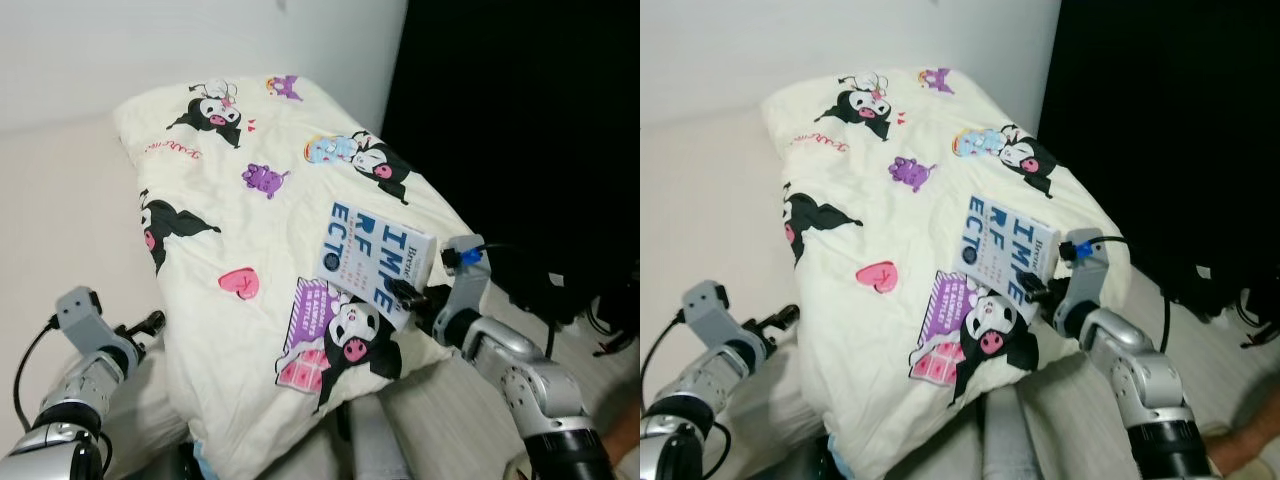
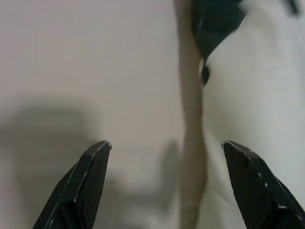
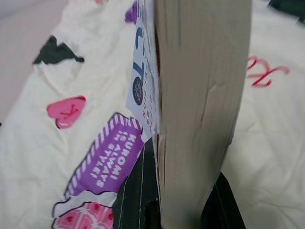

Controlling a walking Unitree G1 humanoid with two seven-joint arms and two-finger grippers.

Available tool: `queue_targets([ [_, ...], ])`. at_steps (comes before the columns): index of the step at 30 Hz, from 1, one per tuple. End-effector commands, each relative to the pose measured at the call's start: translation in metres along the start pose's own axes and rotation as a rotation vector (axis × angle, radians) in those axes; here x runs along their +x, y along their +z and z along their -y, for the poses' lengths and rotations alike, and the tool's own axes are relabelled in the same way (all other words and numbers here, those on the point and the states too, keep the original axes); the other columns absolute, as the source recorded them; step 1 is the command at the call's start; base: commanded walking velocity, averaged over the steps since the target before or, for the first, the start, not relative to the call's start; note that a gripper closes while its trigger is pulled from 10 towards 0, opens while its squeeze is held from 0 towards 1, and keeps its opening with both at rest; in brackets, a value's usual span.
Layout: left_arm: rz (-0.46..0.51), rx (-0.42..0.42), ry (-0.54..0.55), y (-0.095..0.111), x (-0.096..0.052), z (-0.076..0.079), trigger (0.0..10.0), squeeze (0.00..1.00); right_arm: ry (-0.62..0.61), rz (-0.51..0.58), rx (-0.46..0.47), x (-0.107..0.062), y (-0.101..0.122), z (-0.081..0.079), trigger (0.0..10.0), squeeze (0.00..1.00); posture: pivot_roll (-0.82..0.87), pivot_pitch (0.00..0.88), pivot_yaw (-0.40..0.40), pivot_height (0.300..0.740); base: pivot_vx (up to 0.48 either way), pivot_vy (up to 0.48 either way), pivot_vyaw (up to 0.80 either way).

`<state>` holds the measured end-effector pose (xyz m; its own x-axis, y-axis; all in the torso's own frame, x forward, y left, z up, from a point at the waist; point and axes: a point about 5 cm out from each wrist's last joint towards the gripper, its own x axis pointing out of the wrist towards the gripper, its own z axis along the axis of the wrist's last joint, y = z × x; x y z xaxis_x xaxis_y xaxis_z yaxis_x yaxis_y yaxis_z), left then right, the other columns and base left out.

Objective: Clean up the room

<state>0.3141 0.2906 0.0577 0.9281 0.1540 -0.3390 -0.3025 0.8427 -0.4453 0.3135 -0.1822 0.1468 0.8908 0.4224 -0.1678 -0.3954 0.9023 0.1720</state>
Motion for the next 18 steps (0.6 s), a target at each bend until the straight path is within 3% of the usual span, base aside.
queue_targets([
  [1,-0.046,-0.002,0.074,-0.018,-0.008,-0.016,10.0,0.0,-0.005,0.05,-0.032,0.003,0.009,-0.001,10.0,0.0,-0.23,0.119,-0.011,0.57,0.0,0.0,0.0],
  [8,-0.102,0.001,0.186,-0.037,-0.019,-0.035,10.0,0.0,-0.004,0.065,-0.04,0.008,0.008,-0.003,10.0,0.0,-0.23,0.117,-0.006,0.585,0.0,0.0,0.0],
  [13,-0.177,0.025,0.306,-0.058,-0.033,-0.055,10.0,0.0,0.008,0.081,-0.038,0.011,0.005,-0.009,10.0,0.0,-0.23,0.119,-0.002,0.6,-0.48,0.0,0.0],
  [18,-0.201,0.04,0.355,-0.07,-0.044,-0.067,10.0,0.0,0.01,0.088,-0.043,0.012,0.004,-0.01,10.0,0.0,-0.23,0.118,0.0,0.615,0.0,0.0,0.0],
])
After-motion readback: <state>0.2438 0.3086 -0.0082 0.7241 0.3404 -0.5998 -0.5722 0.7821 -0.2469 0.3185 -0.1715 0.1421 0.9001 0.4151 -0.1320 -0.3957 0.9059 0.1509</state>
